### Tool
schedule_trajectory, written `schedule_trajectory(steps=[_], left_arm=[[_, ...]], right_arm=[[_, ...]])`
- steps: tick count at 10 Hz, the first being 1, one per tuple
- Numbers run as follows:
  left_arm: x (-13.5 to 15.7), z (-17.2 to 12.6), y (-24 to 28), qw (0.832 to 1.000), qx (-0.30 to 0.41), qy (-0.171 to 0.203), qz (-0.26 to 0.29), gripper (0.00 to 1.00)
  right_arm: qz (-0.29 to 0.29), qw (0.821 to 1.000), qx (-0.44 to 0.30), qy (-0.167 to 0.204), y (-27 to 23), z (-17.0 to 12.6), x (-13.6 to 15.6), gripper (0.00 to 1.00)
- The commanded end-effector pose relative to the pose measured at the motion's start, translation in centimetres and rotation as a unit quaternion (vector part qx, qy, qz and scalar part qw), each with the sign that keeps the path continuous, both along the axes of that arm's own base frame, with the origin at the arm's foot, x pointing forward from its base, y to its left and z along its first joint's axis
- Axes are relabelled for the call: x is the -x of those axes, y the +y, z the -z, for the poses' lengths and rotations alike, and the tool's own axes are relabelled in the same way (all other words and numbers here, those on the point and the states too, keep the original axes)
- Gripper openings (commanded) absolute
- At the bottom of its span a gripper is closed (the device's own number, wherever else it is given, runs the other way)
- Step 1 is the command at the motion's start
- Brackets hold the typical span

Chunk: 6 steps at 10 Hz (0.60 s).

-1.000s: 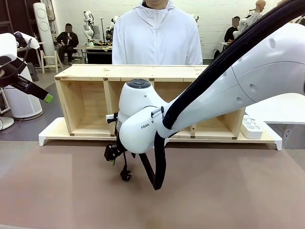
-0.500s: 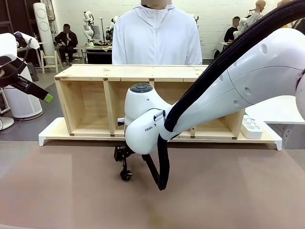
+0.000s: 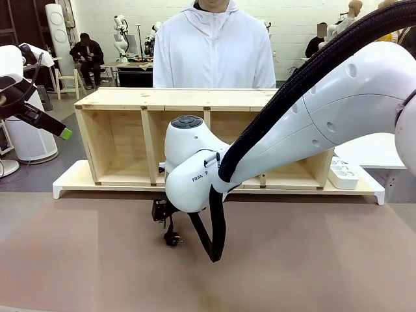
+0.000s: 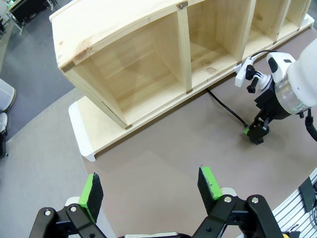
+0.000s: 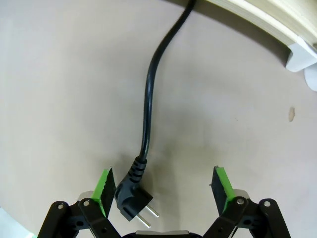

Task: Perform cable management.
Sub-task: When the cord part of the Power Cable appears at the lower middle area of the table and stops, grasp the cord part of the Power Cable.

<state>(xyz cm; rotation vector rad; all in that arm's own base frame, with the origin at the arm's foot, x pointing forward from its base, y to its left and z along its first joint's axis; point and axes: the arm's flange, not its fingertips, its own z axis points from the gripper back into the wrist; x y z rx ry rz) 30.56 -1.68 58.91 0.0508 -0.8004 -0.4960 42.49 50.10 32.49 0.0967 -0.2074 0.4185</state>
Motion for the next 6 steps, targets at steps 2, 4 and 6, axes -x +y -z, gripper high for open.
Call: schedule_trajectory(steps=[2, 4, 6], left_arm=[[0.00, 0.01, 0.08, 1.000, 0.003, 0.001, -0.001, 1.00], [0.00, 0.01, 0.08, 1.000, 0.003, 0.001, -0.001, 1.00], [0.00, 0.01, 0.08, 1.000, 0.003, 0.001, -0.001, 1.00]], right_arm=[[0.026, 0.999, 0.024, -0.001, 0.70, 1.33, -0.28, 1.00], [0.028, 0.999, 0.024, 0.000, 0.71, 1.40, -0.75, 1.00], [0.024, 0.999, 0.024, 0.004, 0.47, 1.34, -0.48, 1.00]])
